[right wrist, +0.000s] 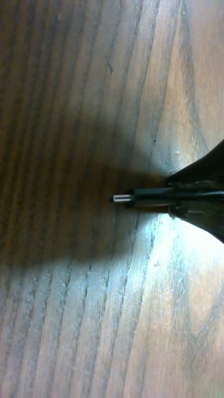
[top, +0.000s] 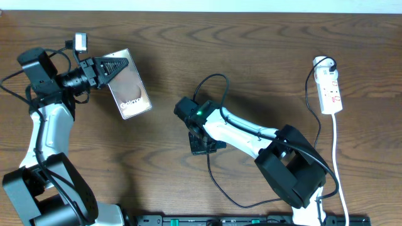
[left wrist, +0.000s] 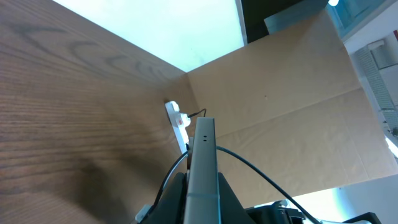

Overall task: Plug charger to phone and switch on socket
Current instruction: 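Lift the cable plug with the right gripper toward the phone's bottom edge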

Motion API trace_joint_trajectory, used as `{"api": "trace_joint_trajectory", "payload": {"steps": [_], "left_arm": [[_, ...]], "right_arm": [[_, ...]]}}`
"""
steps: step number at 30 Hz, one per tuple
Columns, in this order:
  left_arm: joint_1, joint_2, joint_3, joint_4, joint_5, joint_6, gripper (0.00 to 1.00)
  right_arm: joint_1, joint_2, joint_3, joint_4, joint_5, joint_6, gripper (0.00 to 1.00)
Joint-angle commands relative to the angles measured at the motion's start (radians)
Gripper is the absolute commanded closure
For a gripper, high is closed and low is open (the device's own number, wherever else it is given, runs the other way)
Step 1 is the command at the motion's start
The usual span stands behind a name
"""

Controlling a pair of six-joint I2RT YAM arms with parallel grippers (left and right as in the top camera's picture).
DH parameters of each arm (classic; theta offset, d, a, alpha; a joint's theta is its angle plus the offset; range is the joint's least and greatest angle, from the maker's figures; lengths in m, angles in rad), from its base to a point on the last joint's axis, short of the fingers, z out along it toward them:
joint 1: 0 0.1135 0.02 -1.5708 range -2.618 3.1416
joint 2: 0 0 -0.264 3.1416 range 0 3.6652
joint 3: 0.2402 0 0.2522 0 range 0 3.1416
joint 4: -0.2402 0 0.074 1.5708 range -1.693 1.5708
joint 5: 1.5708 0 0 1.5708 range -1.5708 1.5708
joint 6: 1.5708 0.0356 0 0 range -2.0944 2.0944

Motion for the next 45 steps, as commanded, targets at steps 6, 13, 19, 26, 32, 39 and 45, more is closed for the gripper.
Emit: {"api": "trace_joint_trajectory", "payload": {"steps": [6, 13, 19, 26, 32, 39, 45], "left_arm": [[0.020, 0.000, 0.000, 0.006, 0.036, -0.003, 0.93], [0.032, 0.000, 0.000, 0.006, 0.043, -0.005, 0.93], [0.032, 0.000, 0.000, 0.006, 0.047, -0.025, 0.92], [0.032, 0.000, 0.000, 0.104, 0.031, -0.110, 0.92], [0.028, 0.000, 0.000, 0.351, -0.029, -0.346, 0.93], [-0.029, 0.000, 0.000, 0.439, -0.128, -0.434, 0.93], [-0.098, 0.000, 0.000, 0.439, -0.224, -0.464, 0.93]], "right_arm": [[-0.140, 0.024, 0.016, 0.023, -0.323, -0.235, 0.99], [-0.294, 0.024, 0.016, 0.134, -0.883, -0.609, 0.99], [-0.325, 0.024, 0.016, 0.353, -1.317, -0.829, 0.99], [-0.315, 0.026, 0.016, 0.696, -1.421, -0.668, 0.99], [-0.314, 0.026, 0.016, 0.884, -1.421, -0.501, 0.99], [-0.303, 0.026, 0.016, 0.977, -1.418, -0.403, 0.99], [-0.291, 0.026, 0.016, 1.067, -1.418, -0.333, 0.99]]}}
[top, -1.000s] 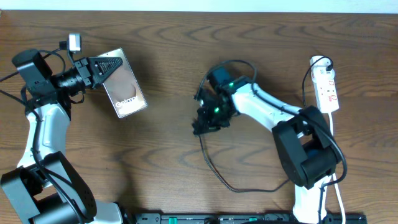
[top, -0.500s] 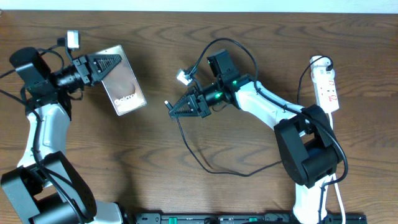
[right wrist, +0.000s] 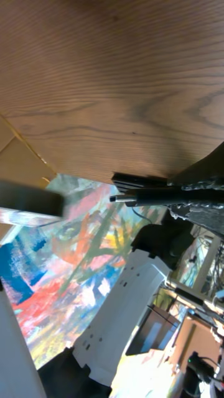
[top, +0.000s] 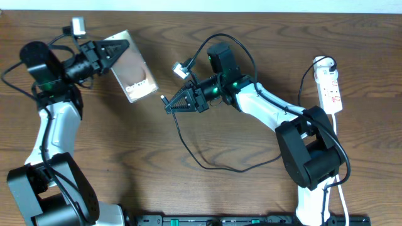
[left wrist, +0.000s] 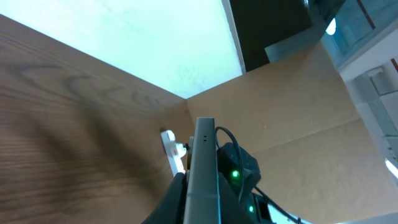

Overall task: Plug charger to phone and switch on socket
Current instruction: 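Lift the cable plug with the right gripper toward the phone's bottom edge, then align the plug under the phone's charging port with the right gripper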

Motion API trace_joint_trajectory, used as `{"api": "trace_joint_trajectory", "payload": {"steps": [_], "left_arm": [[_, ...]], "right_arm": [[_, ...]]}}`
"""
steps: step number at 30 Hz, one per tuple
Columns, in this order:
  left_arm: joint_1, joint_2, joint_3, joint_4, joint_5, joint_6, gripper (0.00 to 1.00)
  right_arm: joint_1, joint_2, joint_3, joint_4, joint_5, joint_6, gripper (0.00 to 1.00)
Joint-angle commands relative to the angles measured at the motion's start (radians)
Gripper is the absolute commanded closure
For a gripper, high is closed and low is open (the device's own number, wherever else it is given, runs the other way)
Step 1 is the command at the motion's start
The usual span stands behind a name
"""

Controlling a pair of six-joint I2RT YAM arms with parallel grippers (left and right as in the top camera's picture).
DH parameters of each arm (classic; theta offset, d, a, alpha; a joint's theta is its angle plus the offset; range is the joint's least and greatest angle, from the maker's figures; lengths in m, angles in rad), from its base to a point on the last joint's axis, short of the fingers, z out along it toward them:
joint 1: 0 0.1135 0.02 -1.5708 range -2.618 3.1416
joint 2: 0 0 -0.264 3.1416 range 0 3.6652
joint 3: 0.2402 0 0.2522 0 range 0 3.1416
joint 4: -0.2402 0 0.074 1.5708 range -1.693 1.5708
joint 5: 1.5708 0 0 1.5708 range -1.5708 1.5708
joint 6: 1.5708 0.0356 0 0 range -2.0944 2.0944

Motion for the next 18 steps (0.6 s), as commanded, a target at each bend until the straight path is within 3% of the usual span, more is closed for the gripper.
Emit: {"api": "trace_joint_trajectory", "payload": {"steps": [1, 18], "left_arm": [[-0.032, 0.000, 0.007, 0.013, -0.076, -0.045, 0.92], [-0.040, 0.000, 0.007, 0.021, -0.142, -0.049, 0.93]], "right_arm": [[0.009, 0.007, 0.011, 0.049, -0.025, 0.085, 0.99], [0.014, 0.014, 0.011, 0.173, -0.021, 0.158, 0.99]]}}
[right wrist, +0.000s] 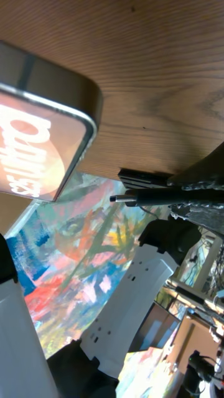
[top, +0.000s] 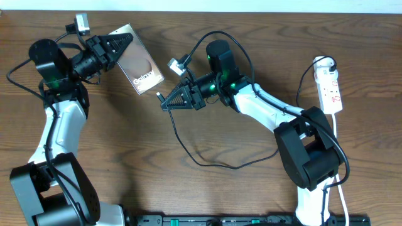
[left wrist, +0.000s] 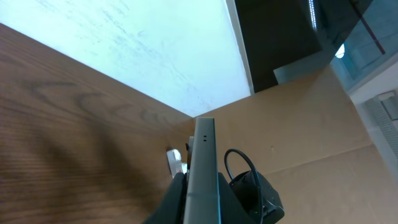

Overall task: Plug charger to phone and switch on socket
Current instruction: 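Align the plug under the phone's charging port with the right gripper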

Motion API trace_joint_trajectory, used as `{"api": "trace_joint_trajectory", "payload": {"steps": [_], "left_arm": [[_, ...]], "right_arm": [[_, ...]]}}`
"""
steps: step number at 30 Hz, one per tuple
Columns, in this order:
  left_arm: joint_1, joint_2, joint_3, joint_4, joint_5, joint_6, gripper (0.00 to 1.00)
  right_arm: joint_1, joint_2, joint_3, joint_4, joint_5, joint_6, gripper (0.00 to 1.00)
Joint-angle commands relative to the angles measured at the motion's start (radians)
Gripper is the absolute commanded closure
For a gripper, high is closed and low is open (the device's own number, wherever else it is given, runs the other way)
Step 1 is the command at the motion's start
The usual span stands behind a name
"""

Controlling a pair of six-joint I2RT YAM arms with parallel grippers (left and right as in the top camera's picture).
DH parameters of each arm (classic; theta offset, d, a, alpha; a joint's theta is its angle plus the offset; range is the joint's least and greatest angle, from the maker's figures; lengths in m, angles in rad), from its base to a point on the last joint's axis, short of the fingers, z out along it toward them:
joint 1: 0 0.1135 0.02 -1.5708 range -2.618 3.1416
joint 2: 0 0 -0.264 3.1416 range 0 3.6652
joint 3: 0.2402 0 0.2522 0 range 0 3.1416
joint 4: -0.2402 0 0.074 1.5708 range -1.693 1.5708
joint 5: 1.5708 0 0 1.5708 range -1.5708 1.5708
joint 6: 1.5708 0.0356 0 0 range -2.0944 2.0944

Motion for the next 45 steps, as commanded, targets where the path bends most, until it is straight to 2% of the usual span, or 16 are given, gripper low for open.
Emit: {"api": "trace_joint_trajectory", "payload": {"steps": [1, 8, 10, 26, 45], "left_arm": [[0.000, 0.000, 0.007, 0.011, -0.005, -0.020, 0.93], [0.000, 0.000, 0.007, 0.011, -0.005, -0.019, 0.93], [0.000, 0.000, 0.007, 0.011, -0.004, -0.019, 0.93], [-0.016, 0.000, 0.007, 0.019, 0.003, 0.008, 0.92], [-0.031, 0.000, 0.005, 0.018, 0.029, 0.046, 0.92]], "right_arm": [[0.000, 0.021, 0.011, 0.003, -0.017, -0.019, 0.99], [-0.001, 0.066, 0.011, 0.090, -0.038, 0.010, 0.99], [-0.001, 0.066, 0.011, 0.154, -0.036, 0.057, 0.99], [0.002, 0.066, 0.011, 0.303, -0.017, 0.187, 0.99], [0.013, 0.066, 0.011, 0.314, -0.005, 0.195, 0.99]]}}
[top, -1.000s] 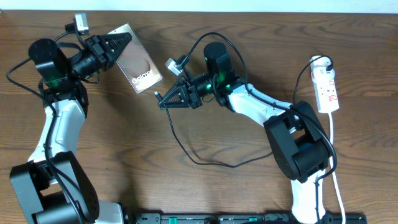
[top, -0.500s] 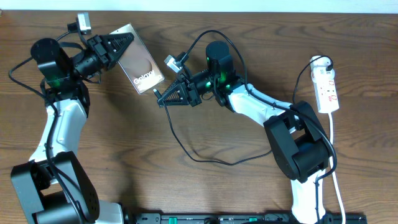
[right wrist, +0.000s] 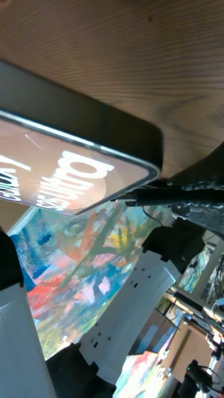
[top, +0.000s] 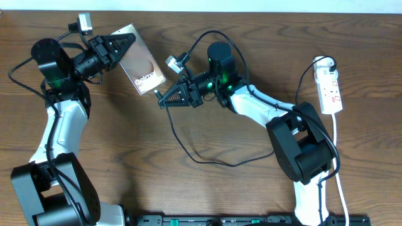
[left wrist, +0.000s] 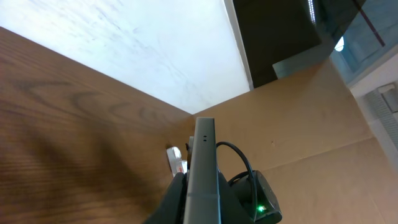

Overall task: Plug charger to phone and switch on socket
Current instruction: 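Align the plug under the phone's charging port with the right gripper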

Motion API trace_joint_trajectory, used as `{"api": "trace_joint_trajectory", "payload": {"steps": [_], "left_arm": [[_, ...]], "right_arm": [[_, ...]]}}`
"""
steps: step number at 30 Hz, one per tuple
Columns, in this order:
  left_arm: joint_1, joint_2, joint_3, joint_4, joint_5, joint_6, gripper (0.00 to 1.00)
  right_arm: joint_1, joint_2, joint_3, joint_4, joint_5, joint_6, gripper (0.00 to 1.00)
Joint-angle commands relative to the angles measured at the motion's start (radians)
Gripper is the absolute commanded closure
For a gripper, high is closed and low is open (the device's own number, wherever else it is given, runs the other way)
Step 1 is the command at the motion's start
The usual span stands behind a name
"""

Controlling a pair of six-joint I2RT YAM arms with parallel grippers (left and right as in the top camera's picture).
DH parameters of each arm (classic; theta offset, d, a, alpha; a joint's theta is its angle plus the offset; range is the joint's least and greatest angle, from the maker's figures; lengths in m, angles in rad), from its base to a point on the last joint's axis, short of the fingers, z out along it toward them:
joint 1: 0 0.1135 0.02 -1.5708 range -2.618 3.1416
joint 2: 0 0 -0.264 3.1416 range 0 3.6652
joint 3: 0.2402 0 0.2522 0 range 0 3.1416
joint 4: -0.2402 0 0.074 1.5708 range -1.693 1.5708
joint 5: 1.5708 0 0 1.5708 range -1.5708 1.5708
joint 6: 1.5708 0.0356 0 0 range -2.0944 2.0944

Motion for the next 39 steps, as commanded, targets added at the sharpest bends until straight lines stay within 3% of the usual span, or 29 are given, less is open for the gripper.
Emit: {"api": "trace_joint_trajectory", "payload": {"steps": [1, 39], "left_arm": [[-0.020, 0.000, 0.005, 0.012, 0.024, 0.033, 0.93], [-0.021, 0.000, 0.005, 0.012, -0.013, 0.035, 0.93]], "right_arm": [[0.010, -0.001, 0.011, 0.003, 0.006, 0.007, 0.99], [-0.022, -0.001, 0.011, 0.002, -0.011, 0.006, 0.99]]}}
